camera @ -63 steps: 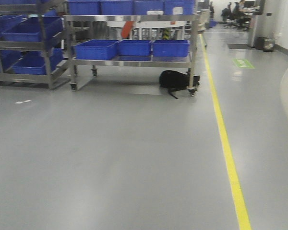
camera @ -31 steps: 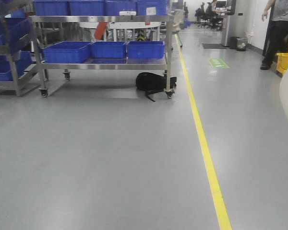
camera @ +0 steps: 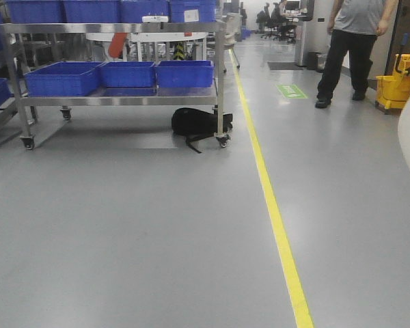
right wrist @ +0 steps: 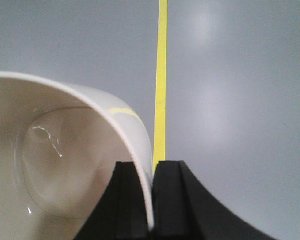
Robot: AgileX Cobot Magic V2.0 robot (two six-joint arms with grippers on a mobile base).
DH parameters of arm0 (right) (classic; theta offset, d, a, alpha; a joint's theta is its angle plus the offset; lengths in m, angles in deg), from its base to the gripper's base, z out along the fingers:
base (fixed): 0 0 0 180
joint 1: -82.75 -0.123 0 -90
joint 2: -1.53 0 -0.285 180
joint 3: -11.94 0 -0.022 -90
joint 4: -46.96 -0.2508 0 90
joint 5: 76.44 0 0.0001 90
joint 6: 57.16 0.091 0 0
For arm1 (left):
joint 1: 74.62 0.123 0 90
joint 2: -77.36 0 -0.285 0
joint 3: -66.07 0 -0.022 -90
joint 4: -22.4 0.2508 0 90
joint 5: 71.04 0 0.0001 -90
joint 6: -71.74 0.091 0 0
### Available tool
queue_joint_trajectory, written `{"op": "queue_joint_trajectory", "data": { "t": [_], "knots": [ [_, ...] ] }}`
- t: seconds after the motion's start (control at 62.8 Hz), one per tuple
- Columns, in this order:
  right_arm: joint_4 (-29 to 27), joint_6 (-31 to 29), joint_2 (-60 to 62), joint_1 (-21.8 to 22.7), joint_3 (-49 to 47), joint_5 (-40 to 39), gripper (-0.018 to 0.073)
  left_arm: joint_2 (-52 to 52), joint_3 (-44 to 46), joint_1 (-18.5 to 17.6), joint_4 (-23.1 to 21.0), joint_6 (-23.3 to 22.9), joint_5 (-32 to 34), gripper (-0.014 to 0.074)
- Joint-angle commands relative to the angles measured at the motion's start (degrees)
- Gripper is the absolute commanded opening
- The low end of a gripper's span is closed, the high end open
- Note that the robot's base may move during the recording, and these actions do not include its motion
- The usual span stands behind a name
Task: Move white bin to right shelf second layer
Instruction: 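Drive away from the table holding the bin in the right gripper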
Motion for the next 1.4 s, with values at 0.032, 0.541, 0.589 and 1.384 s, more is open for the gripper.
{"op": "queue_joint_trajectory", "data": {
  "t": [0.032, 0.541, 0.589, 1.384],
  "knots": [
    [0.00, -0.14, 0.06, 0.16, -1.54, -4.85, 0.0055, 0.87, -1.56, -0.36, -0.30, -0.30, 4.75, 0.0085],
    [0.00, -0.14, 0.06, 0.16, -1.54, -4.85, 0.0055, 0.87, -1.56, -0.36, -0.30, -0.30, 4.75, 0.0085],
    [0.00, -0.14, 0.06, 0.16, -1.54, -4.85, 0.0055, 0.87, -1.56, -0.36, -0.30, -0.30, 4.75, 0.0085],
    [0.00, -0.14, 0.06, 0.16, -1.54, -4.52, 0.0055, 0.87, -1.56, -0.36, -0.30, -0.30, 4.75, 0.0085]
  ]
}}
